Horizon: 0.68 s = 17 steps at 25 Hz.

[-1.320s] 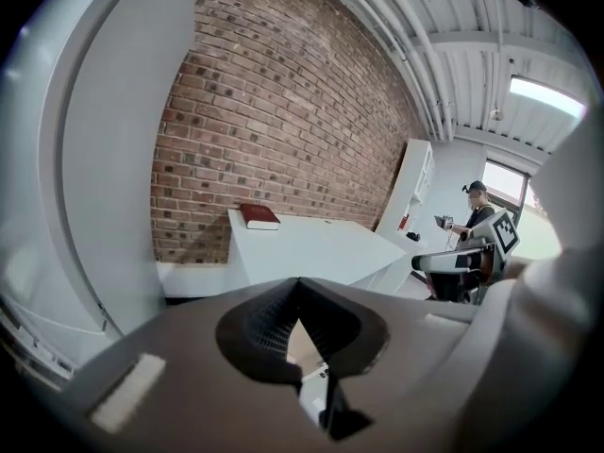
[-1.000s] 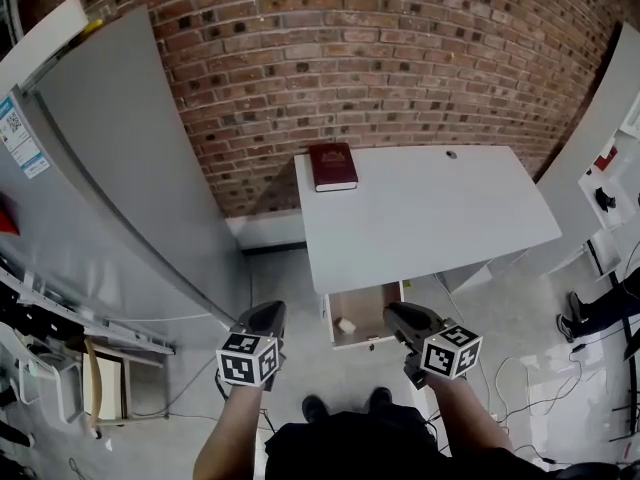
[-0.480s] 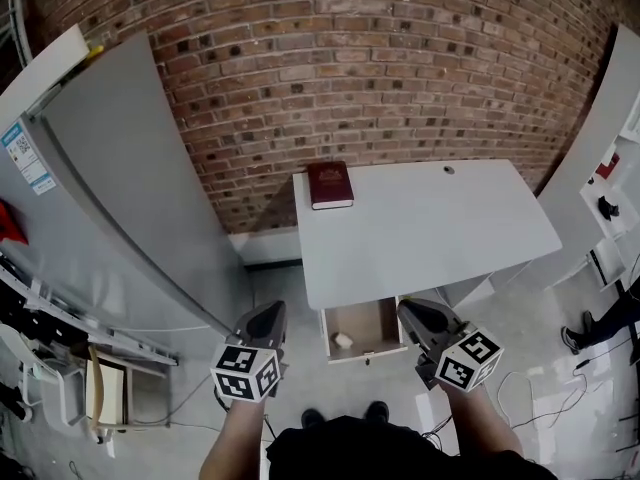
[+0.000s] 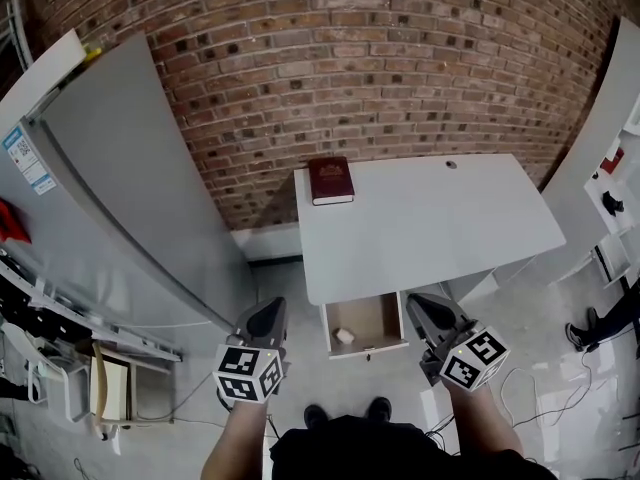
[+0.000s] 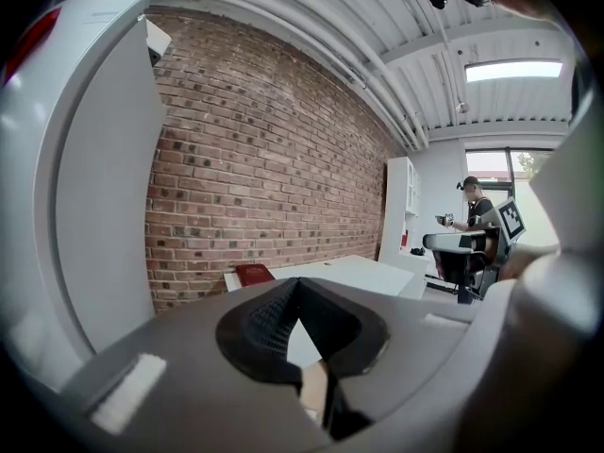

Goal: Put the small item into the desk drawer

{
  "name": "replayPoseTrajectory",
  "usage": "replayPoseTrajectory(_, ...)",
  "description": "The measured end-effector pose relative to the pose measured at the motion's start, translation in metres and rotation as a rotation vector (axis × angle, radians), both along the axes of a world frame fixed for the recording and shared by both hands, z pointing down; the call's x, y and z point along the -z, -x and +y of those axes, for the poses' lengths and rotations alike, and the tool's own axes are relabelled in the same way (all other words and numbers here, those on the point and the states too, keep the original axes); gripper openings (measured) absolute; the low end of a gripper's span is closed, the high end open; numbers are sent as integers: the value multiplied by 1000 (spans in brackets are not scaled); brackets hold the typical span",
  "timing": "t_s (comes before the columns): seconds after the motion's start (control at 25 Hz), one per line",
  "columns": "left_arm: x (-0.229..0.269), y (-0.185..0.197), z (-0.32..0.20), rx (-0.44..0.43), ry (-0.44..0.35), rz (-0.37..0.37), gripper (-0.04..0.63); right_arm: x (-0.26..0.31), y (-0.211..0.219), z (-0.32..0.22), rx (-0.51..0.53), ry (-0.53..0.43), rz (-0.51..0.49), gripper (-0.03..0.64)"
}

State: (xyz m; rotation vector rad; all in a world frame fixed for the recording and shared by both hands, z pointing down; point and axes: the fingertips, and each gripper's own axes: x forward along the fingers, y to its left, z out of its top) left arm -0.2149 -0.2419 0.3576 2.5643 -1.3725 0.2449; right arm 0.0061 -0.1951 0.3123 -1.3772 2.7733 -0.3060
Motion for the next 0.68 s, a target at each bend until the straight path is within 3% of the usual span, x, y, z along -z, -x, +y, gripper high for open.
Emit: replayPoseTrajectory(0.68,4,-6,6,-3,-7,20,9,1,-4,9,12,15,3,12)
